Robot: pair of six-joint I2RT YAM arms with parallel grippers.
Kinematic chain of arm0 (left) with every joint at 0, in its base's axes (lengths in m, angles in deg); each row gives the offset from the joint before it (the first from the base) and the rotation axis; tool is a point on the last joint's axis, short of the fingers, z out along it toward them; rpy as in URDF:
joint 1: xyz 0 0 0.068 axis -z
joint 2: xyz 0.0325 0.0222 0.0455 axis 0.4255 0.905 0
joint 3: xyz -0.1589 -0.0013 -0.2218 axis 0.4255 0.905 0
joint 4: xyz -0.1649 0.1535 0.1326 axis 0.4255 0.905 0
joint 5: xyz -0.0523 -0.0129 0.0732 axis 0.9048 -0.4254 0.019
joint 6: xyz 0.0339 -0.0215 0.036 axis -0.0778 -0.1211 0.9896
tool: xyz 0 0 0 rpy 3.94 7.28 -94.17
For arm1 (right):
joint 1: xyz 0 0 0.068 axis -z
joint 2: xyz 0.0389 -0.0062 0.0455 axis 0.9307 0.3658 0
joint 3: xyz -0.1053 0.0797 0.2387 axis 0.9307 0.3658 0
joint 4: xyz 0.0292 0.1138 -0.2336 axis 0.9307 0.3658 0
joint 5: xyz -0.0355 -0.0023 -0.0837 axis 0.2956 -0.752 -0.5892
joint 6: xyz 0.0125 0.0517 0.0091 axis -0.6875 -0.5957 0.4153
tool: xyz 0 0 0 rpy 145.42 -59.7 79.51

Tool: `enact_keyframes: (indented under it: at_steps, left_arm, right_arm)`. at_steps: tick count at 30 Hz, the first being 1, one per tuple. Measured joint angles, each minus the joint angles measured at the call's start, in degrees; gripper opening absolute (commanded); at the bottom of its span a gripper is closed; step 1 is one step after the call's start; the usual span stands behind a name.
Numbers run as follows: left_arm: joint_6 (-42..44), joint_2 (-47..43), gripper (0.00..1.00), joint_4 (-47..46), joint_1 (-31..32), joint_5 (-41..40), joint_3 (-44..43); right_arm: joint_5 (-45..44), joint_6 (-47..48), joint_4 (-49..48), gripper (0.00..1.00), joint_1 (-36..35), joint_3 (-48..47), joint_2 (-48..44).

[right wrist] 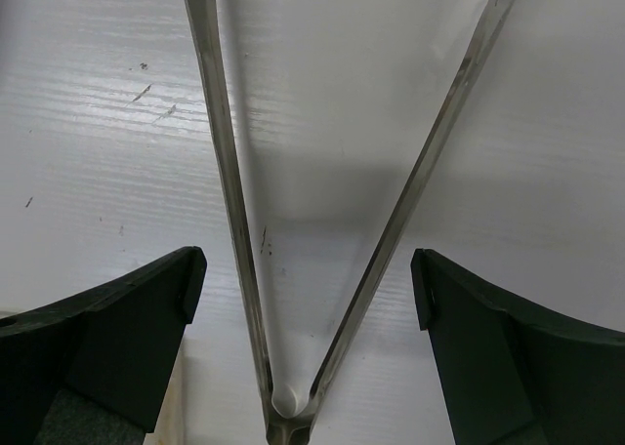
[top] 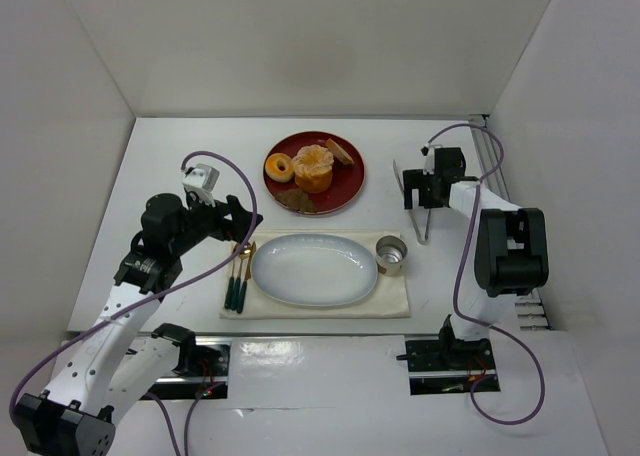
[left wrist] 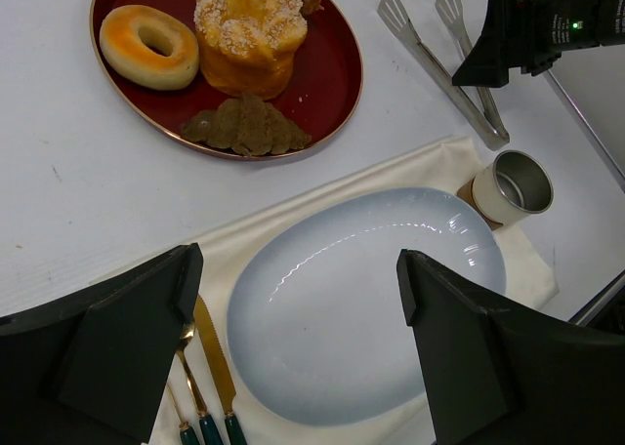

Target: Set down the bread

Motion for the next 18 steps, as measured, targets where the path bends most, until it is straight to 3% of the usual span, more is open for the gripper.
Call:
enact_keyframes:
  at_steps: [18]
  left_arm:
    - [0.02, 0.0, 1.0, 0.0, 0.0, 0.0, 0.0]
  right_arm:
    - [1.29, 1.75, 1.97, 1.0, 0.0, -0.02, 3.39]
